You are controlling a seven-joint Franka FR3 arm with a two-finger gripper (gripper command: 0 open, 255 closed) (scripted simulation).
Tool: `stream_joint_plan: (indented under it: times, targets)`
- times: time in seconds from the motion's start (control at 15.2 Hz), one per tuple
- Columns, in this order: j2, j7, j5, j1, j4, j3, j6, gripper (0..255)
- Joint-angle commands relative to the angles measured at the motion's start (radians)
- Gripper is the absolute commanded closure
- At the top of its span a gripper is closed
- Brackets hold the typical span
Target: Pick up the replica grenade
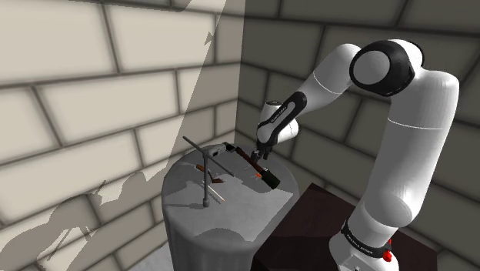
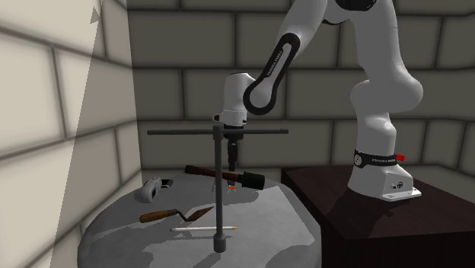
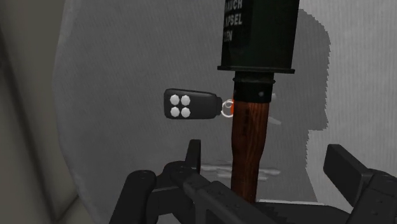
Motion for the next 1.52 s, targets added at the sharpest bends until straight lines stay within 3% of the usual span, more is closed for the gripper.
stream_joint_plan:
  times: [0.0, 0.46, 0.53, 1.12, 1.45]
  targets:
    - [0.042, -0.008, 0.008, -0.005, 0.009, 0.002, 0.034, 0]
    - [0.121, -0.022, 0.028, -0.015, 0.019, 0.016, 0.104, 0]
    - [0.120, -0.023, 0.028, -0.016, 0.019, 0.016, 0.102, 255]
    - [0.121, -0.022, 0.028, -0.015, 0.019, 0.016, 0.103, 255]
    - [0.050, -0.010, 0.011, -0.006, 0.010, 0.003, 0.042, 255]
